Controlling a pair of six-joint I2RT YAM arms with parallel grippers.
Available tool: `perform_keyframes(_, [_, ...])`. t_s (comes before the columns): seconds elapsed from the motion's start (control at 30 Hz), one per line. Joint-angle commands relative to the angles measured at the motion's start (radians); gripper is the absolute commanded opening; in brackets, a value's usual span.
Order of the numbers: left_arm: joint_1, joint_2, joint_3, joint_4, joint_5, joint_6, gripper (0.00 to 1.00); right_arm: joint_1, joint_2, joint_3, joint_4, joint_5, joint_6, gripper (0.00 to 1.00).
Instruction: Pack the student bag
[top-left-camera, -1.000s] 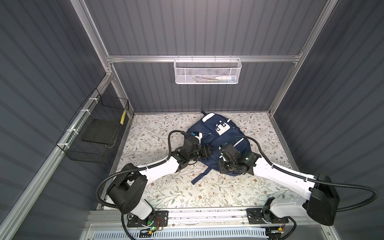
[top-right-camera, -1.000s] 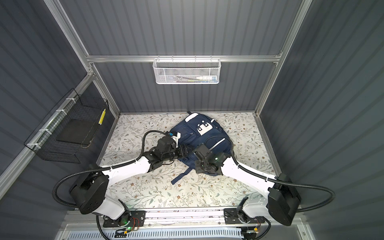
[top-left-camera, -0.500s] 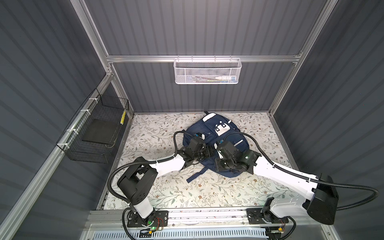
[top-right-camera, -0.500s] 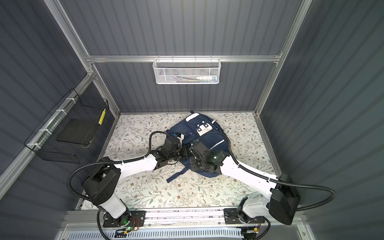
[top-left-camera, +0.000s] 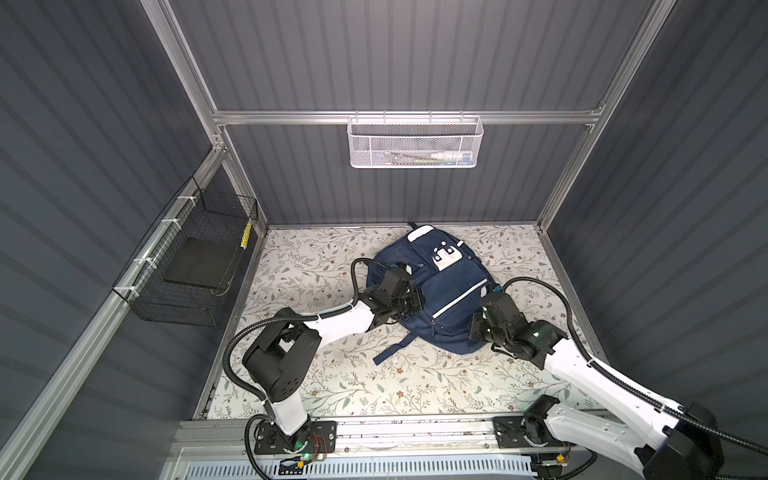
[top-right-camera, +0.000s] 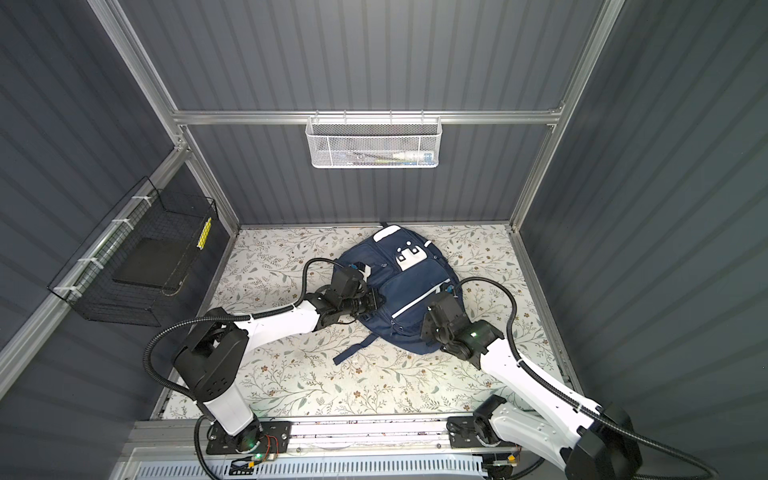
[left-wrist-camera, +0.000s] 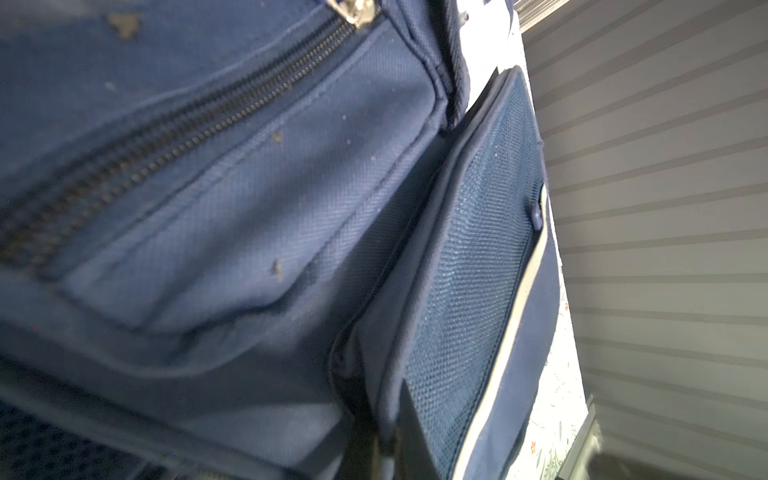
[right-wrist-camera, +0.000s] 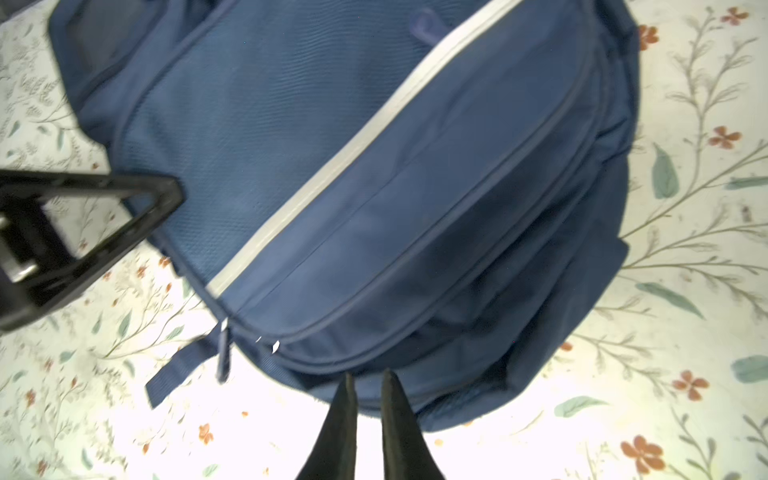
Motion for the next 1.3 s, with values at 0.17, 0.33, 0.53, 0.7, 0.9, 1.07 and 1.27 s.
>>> perform_keyframes(0.17, [-0.004,-0.063,-0.034,0.241,0.166,-0.207,0.0,-0.003,0.161,-0.004,0.216,-0.075,-0.061,0.23])
perform_keyframes(0.33, [-0.002,-0.065,-0.063,0.306,0.197,-0.273,0.0,0.054,0.129,0.048,0.156,-0.038,-0.085,0.24])
perform_keyframes(0.53, [-0.004,-0.058,-0.055,0.306,0.148,-0.29,0.0,0.277,0.078,0.032,-0.047,0.156,0.139,0.41])
perform_keyframes(0.7, [-0.004,-0.093,-0.043,0.269,0.14,-0.279,0.0,0.327,0.138,0.054,0.061,0.146,0.18,0.53])
perform_keyframes(0.9, [-0.003,-0.127,-0.048,0.238,0.138,-0.268,0.0,0.296,0.251,0.136,0.094,0.236,0.133,0.61])
perform_keyframes(1.07, [-0.005,-0.134,-0.066,0.25,0.144,-0.286,0.0,0.289,0.328,0.183,0.145,0.272,0.085,0.5])
perform_keyframes(1.27, [-0.009,-0.144,-0.081,0.261,0.159,-0.297,0.0,0.284,0.405,0.203,0.135,0.314,0.094,0.49])
